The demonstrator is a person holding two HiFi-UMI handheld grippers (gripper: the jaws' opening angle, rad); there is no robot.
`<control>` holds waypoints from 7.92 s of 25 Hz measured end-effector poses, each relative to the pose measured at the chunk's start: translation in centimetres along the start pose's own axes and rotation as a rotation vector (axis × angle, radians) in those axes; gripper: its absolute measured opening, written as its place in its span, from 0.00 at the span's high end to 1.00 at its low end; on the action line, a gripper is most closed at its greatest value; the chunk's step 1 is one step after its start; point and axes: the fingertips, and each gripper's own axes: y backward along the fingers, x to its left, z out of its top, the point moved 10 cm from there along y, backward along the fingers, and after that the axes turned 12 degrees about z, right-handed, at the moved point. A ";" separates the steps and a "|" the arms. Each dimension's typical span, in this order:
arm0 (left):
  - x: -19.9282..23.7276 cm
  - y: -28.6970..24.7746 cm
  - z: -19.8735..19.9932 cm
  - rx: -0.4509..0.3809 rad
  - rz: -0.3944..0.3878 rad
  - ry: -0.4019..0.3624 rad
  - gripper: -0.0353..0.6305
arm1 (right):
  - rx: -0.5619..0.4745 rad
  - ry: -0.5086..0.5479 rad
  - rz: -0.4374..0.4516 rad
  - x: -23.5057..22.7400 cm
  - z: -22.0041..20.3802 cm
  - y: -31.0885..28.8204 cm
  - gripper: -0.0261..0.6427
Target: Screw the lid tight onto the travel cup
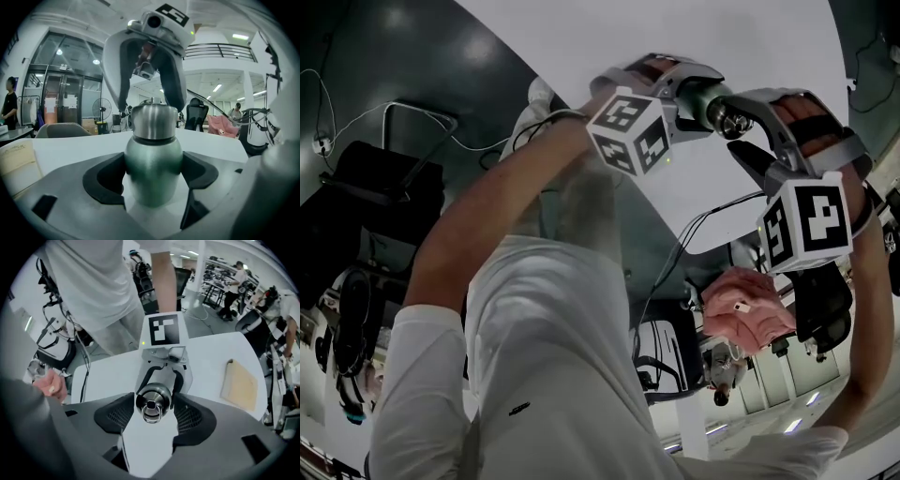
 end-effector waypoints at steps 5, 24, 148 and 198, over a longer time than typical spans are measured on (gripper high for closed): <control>0.2 0.3 -0.1 -0.006 0.003 0.000 0.40 | 0.010 0.058 0.045 -0.6 -0.3 -0.9 0.63; -0.1 0.1 -0.1 -0.003 0.017 0.004 0.40 | -0.514 -1.072 -0.374 2.1 -1.7 -1.6 0.63; -0.2 0.1 -0.2 -0.008 0.037 0.016 0.40 | -0.342 -0.907 -0.293 1.6 -1.1 -1.3 0.63; 1.2 5.3 6.7 0.193 0.073 0.045 0.40 | -0.564 -1.183 -0.627 6.6 0.4 3.7 0.60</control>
